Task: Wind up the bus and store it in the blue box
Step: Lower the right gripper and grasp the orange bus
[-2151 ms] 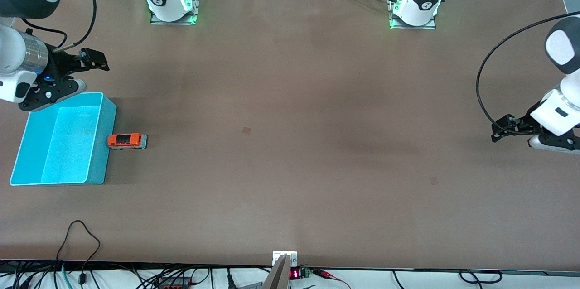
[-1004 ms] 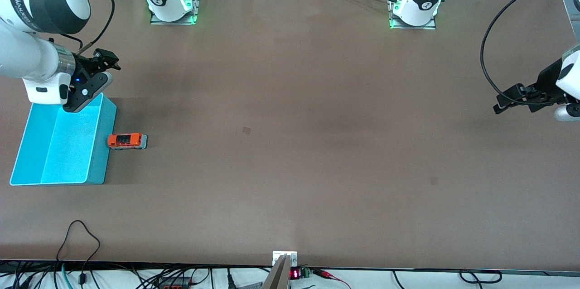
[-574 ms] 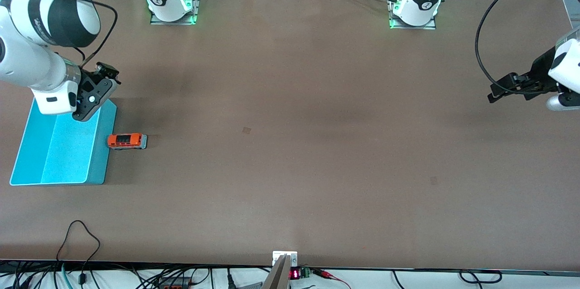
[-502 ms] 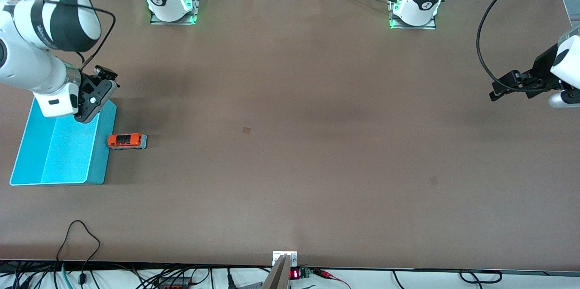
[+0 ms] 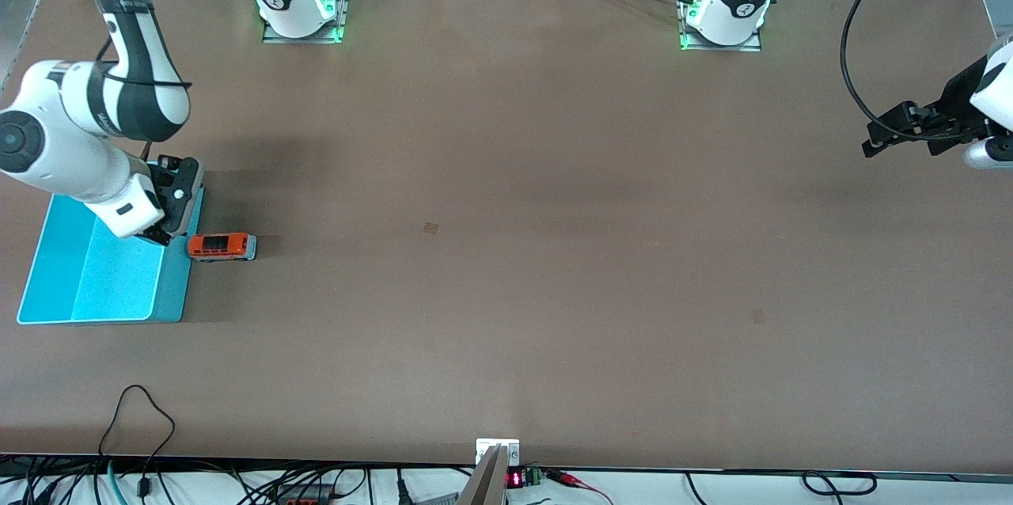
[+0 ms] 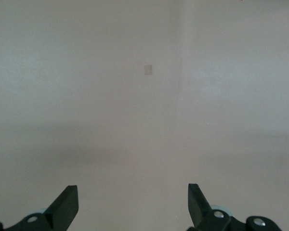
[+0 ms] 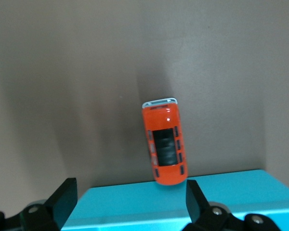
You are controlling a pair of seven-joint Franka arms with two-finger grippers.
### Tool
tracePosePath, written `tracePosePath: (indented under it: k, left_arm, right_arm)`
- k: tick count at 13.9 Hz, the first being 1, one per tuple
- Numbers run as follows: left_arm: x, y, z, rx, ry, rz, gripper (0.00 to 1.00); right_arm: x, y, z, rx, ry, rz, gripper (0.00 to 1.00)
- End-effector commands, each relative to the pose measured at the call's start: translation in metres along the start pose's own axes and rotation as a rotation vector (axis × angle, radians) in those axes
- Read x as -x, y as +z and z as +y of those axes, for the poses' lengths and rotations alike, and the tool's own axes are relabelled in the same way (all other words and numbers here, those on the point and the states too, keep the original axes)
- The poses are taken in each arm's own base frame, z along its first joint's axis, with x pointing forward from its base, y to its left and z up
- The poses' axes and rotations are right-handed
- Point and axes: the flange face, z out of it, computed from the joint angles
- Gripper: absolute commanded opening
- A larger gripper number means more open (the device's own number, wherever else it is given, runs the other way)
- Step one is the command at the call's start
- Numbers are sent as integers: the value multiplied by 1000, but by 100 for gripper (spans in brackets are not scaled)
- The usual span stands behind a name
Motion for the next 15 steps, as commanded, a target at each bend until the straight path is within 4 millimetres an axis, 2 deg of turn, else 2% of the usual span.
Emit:
tracePosePath:
  k: [1, 4, 6, 10, 15]
  left_arm:
    - [9, -12, 0, -17, -2, -18, 100]
    - [8, -9, 2, -12, -4, -3, 100]
    - [8, -8, 4, -9, -1, -3, 100]
    - [8, -8, 4, -5, 0, -2, 100]
    - [8, -9, 1, -5, -4, -4, 100]
  right_arm:
    - [-4, 26, -3, 38, -66, -23, 100]
    - [1, 49, 4, 82, -101, -29, 100]
    - [-8, 48, 8, 118, -137, -21, 100]
    - [-16, 71, 11, 122, -151, -9, 100]
    - [-14, 89, 12, 109, -147, -3, 100]
